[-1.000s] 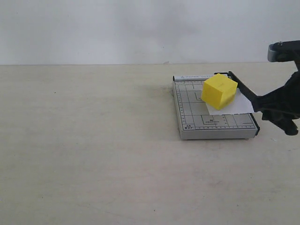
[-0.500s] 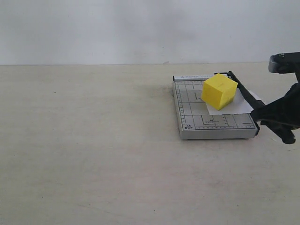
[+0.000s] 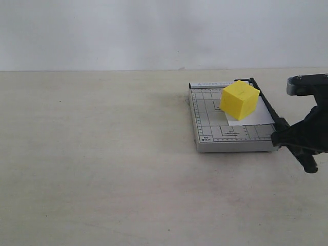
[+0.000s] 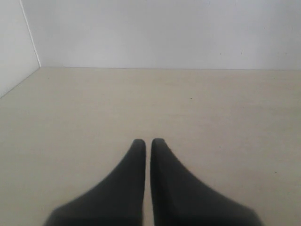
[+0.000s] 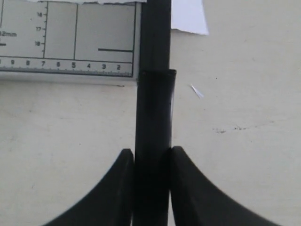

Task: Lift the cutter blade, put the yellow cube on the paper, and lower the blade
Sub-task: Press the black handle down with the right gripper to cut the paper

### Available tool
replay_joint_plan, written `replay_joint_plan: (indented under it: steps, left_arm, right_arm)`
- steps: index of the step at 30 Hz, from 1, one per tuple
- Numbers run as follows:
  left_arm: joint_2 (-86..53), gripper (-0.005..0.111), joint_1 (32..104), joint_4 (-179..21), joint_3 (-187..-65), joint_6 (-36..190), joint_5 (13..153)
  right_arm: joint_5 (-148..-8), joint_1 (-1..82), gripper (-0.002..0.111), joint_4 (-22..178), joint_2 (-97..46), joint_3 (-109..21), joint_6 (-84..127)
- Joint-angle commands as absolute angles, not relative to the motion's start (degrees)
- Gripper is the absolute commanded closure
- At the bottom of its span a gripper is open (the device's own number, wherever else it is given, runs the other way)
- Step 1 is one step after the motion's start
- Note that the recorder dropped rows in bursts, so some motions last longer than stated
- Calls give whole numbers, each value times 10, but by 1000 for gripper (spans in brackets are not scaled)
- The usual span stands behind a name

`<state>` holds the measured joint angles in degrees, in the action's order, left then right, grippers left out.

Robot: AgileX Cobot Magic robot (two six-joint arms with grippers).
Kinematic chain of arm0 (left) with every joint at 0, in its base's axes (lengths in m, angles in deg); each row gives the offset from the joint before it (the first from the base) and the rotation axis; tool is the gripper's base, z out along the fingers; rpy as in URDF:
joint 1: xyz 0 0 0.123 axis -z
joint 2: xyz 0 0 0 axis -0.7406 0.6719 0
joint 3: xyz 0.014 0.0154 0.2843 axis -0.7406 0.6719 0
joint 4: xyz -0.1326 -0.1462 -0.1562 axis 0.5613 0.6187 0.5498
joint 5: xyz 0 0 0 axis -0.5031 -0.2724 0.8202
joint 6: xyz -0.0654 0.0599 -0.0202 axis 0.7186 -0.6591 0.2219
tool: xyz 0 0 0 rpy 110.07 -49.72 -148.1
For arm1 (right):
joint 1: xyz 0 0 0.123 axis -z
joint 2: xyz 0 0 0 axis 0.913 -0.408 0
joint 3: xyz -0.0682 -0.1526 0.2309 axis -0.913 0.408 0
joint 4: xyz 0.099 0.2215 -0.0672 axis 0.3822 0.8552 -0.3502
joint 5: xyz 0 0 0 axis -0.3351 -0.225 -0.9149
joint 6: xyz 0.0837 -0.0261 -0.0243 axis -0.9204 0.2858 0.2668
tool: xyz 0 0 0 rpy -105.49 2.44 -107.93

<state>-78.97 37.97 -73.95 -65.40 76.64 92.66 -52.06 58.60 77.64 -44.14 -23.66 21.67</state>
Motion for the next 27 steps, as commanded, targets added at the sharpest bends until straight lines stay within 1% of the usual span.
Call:
replay_joint_plan:
  steps: [1, 16, 17, 20, 21, 22, 23, 27]
  left_arm:
    - [-792, 102, 383, -740, -652, 774, 919]
    - [-792, 102, 383, -740, -652, 774, 919]
    - [-792, 102, 383, -740, -652, 774, 919]
    - [-792, 102, 383, -740, -652, 774, 919]
    - [-792, 102, 383, -740, -652, 774, 919]
    - [-792, 102, 383, -740, -652, 774, 919]
    - [-792, 102, 383, -740, -652, 774, 919]
    - [-792, 102, 383, -740, -652, 774, 919]
  right_arm:
    - [-514, 579, 109, 816, -464, -226, 229]
    - [-523, 579, 108, 821, -464, -226, 227]
    - [-523, 579, 101, 822, -464, -226, 227]
    - [-524, 579, 67, 822, -464, -226, 227]
    - [-524, 579, 61, 822, -464, -226, 227]
    - [-525, 579, 57, 822, -464, -226, 227]
    - [-525, 579, 57, 822, -464, -226, 227]
    - [-524, 579, 57, 822, -463, -226, 226]
